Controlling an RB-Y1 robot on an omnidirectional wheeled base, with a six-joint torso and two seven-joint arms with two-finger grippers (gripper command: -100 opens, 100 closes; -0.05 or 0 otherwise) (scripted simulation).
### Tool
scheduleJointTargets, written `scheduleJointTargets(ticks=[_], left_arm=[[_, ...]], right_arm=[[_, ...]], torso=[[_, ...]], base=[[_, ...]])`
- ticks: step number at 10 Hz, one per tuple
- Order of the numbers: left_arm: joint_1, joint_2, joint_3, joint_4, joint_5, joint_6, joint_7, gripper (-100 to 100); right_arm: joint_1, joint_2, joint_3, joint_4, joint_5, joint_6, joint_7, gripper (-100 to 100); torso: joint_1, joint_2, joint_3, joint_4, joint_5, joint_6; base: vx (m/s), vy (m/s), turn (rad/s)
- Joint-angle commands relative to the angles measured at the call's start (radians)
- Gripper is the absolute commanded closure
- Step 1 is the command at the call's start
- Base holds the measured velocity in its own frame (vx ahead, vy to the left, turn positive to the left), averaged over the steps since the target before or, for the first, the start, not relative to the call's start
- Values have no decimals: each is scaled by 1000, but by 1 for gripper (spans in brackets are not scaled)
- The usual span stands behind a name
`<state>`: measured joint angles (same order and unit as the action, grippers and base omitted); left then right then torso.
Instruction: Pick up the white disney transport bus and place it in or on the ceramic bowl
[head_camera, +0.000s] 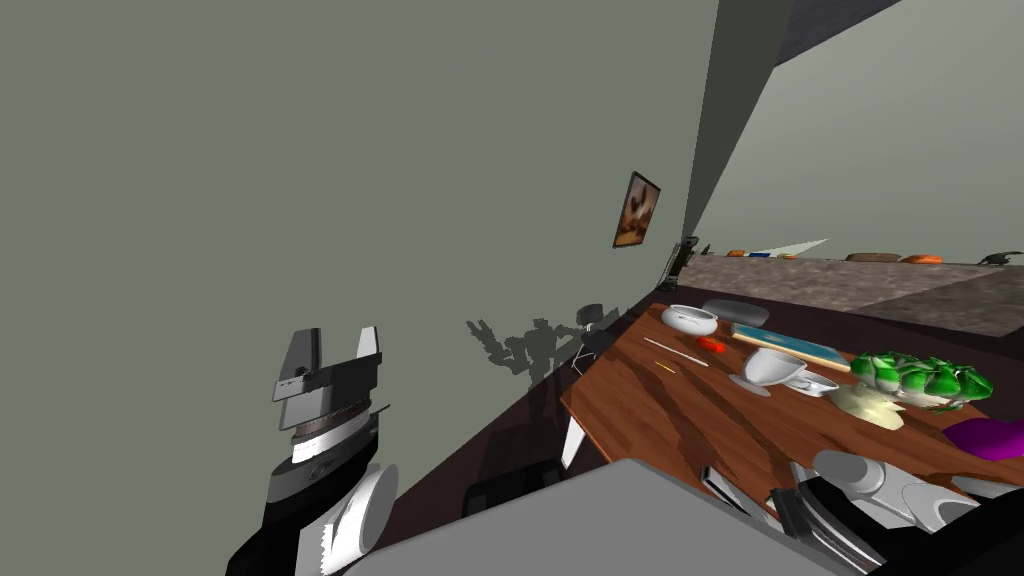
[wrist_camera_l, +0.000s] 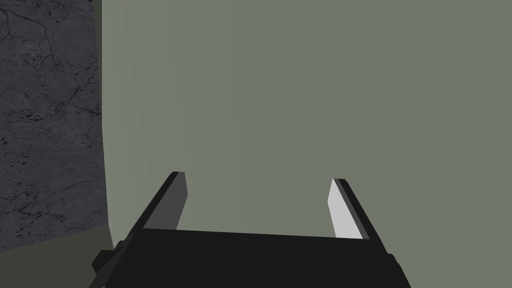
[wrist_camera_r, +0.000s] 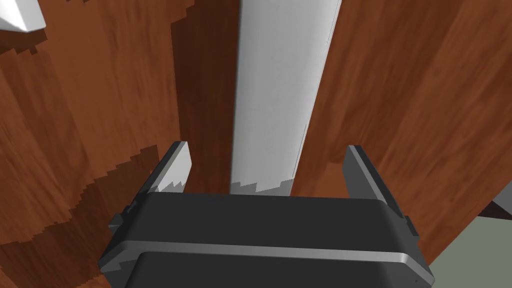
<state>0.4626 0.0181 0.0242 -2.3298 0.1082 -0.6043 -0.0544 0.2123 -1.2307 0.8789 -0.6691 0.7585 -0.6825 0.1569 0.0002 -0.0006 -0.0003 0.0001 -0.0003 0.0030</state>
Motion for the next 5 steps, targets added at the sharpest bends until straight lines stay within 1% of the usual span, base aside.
scheduleJointTargets(ticks=[1, 2, 3, 4, 5], left_arm=[[0, 0, 0, 0, 0, 0, 0, 0], [0, 0, 0, 0, 0, 0, 0, 0], [0, 0, 0, 0, 0, 0, 0, 0], [0, 0, 0, 0, 0, 0, 0, 0], [0, 0, 0, 0, 0, 0, 0, 0]], right_arm=[[10, 2, -27, -47, 50, 17, -50, -100], [10, 2, -27, -47, 76, 17, -54, -100], [16, 4, -47, -77, 107, 26, -89, -100], [16, 4, -47, -77, 127, 26, -89, -100], [22, 6, -66, -107, 161, 36, -123, -100]], torso=[[0, 0, 0, 0, 0, 0], [-1, 0, 0, 0, 0, 0], [-1, 0, 0, 0, 0, -1], [-1, 0, 0, 0, 0, 0], [0, 0, 0, 0, 0, -1]], base=[[30, -42, -156], [22, -30, -27], [20, -27, -57], [19, -22, -46], [20, -28, -77]])
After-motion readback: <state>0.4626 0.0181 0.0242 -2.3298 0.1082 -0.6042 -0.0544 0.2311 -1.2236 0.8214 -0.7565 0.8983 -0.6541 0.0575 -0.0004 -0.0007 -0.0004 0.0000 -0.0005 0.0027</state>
